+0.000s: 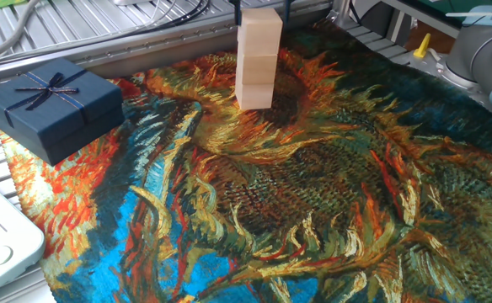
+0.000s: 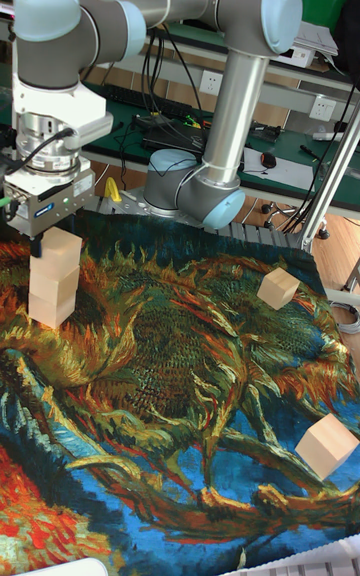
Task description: Stack the blocks in a vertical line of five
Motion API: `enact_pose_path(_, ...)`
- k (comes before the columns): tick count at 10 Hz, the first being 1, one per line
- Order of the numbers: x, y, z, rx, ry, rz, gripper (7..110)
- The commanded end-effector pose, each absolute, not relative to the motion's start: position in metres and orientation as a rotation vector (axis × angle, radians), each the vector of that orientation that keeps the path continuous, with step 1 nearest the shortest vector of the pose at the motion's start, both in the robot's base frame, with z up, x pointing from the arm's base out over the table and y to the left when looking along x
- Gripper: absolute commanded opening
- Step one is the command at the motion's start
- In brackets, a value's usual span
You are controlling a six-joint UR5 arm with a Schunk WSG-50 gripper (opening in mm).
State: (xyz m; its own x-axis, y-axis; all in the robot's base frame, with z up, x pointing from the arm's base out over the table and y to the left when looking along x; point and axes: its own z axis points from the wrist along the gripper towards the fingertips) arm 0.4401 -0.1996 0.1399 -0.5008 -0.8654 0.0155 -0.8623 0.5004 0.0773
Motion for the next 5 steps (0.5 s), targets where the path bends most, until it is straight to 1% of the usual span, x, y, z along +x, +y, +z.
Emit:
enact_pose_path(1, 0.4392, -0.1998, 0.1408, 1.523, -2.679, -0.096, 66)
enact_pose_path(5, 0.4469, -0.1985, 0.1395, 1.574, -2.677, -0.097, 66)
